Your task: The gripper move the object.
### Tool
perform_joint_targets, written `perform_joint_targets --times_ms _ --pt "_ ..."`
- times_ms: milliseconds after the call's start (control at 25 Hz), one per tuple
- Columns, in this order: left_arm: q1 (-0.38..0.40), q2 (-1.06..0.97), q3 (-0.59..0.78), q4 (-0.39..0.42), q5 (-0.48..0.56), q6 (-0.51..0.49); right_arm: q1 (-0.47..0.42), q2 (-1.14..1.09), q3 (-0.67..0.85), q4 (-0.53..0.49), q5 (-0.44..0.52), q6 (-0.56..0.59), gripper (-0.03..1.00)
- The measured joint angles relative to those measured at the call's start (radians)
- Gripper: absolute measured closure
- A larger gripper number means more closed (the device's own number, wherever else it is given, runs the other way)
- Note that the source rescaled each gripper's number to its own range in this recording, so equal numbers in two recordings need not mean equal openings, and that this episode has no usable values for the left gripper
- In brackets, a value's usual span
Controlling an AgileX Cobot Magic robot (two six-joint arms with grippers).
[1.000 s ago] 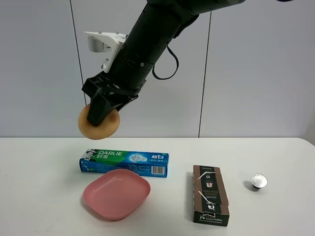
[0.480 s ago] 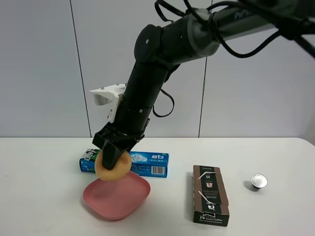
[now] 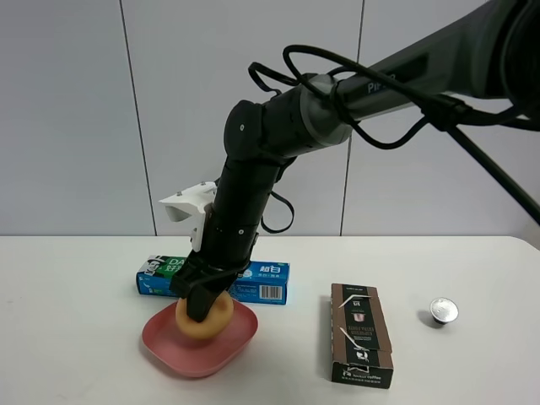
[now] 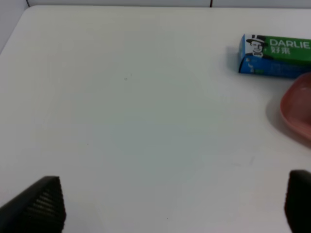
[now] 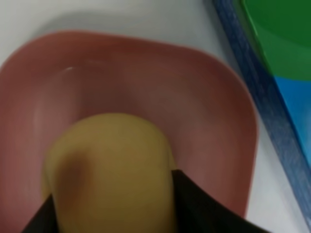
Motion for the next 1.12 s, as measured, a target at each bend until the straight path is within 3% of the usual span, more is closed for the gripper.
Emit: perform_joint_targets --times_ms 200,320,520,760,1120 --pt "0.0 0.0 0.0 0.0 0.0 0.0 0.0 0.002 0.0 0.004 0.001 -0.001 0.46" --pt "0.0 0.0 0.0 0.0 0.0 0.0 0.0 0.002 0.0 0.019 0.006 -0.001 0.31" --pt "0.0 0.0 0.0 0.0 0.0 0.0 0.0 -0.056 0.0 0.031 0.021 0.0 0.27" --pt "0.0 0.0 0.0 0.0 0.0 0.0 0.001 -0.281 0.0 0.028 0.026 0.014 0.26" --pt "0.0 0.0 0.0 0.0 0.0 0.0 0.001 -0.58 -0.003 -0.199 0.08 0.144 0.26"
